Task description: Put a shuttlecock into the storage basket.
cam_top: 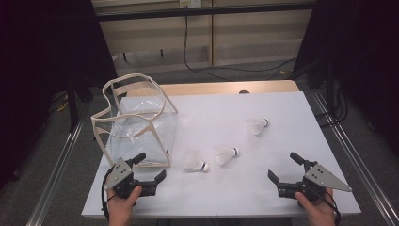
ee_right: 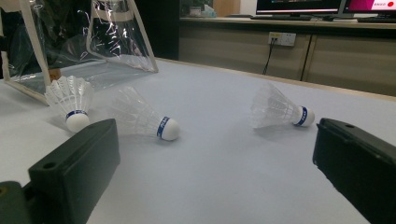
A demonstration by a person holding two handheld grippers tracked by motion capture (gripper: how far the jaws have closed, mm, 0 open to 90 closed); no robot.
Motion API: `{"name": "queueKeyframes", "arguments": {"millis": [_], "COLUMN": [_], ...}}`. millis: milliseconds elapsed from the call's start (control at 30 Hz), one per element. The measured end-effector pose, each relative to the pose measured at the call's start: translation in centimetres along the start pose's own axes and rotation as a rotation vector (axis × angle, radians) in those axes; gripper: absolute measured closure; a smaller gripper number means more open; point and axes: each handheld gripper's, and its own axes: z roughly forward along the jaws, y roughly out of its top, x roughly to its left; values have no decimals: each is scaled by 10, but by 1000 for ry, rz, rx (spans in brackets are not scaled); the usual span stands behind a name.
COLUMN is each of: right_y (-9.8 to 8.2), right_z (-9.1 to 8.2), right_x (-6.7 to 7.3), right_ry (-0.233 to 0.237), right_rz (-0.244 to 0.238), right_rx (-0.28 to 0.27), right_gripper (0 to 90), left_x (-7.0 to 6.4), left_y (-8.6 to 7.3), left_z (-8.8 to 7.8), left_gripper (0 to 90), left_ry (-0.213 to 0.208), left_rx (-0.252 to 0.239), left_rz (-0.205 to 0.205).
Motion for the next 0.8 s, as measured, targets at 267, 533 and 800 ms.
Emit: {"name": "queueKeyframes", "arguments": {"millis": [267, 533, 800], "right_y": [0, 0, 0], "right_z": [0, 0, 0], "right_x": [0, 1, 0], "right_ry": [4, 11, 11], "right_rz": [2, -1, 2], "right_rx": [1, 0, 1], "right_gripper": [5, 6, 7], "left_x": [-4, -8, -11], "left_y": [1, 2, 3], "left_z": [3, 6, 9], "left_gripper": [25, 25, 25], "left_ry": [-21, -40, -63], "left_rx": [11, 11, 19], "left_rz": [11, 3, 8]}}
